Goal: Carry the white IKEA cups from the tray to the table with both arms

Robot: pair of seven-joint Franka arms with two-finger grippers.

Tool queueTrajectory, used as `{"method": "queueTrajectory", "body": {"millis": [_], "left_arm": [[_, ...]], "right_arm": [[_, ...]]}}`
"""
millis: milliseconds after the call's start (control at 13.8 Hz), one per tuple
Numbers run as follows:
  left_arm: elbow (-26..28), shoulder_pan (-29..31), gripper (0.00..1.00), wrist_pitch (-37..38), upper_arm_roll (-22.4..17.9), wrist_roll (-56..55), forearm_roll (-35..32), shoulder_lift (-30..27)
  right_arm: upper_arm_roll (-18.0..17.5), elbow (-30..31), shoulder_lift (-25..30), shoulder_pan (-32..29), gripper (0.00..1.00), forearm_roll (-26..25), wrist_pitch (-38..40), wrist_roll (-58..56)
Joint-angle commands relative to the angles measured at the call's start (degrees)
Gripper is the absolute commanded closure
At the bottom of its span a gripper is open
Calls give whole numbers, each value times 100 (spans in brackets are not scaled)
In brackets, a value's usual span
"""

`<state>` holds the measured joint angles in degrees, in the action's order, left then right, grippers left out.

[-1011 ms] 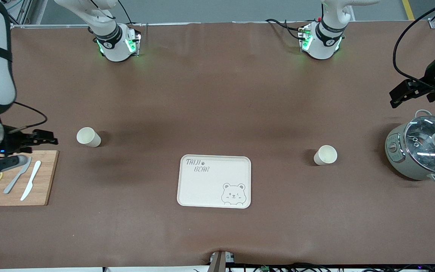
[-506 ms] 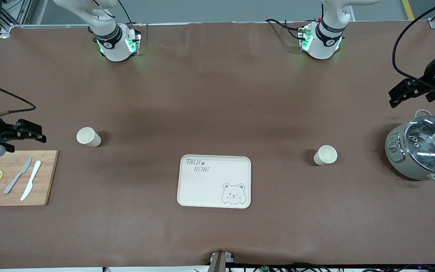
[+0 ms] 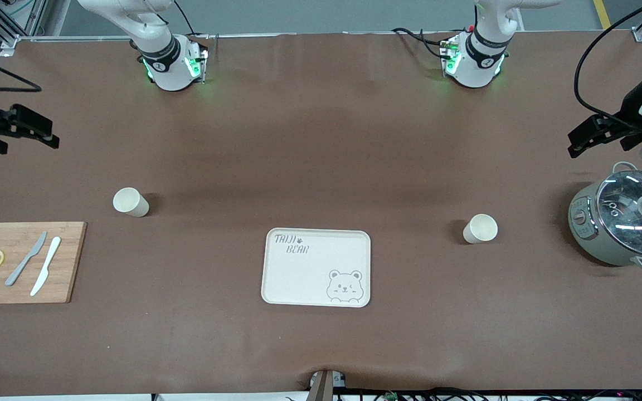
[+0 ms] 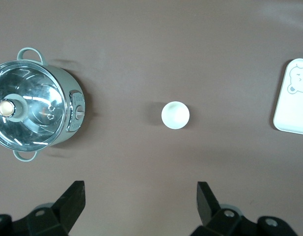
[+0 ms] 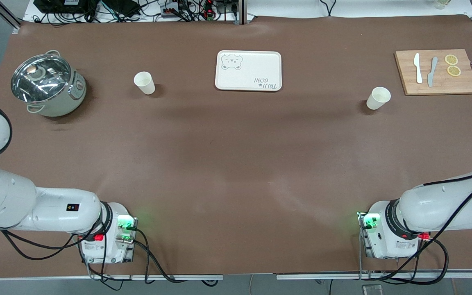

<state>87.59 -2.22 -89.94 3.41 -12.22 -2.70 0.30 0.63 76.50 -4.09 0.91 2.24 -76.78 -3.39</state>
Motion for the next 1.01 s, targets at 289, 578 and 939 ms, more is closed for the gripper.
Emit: {"method": "queueTrajectory", "body": {"millis": [289, 578, 939], "left_arm": [[-32, 2, 0, -15, -77, 404, 147, -48], [-58, 2, 0, -14, -77, 308, 147, -31], [-58, 2, 0, -14, -77, 290, 86, -30]], "right_arm": [[-2, 1050, 778, -73, 0, -356, -100, 66], [7, 1823, 1190, -143, 0, -304, -732, 58], [16, 1877, 1235, -126, 0, -303, -724, 58]]}}
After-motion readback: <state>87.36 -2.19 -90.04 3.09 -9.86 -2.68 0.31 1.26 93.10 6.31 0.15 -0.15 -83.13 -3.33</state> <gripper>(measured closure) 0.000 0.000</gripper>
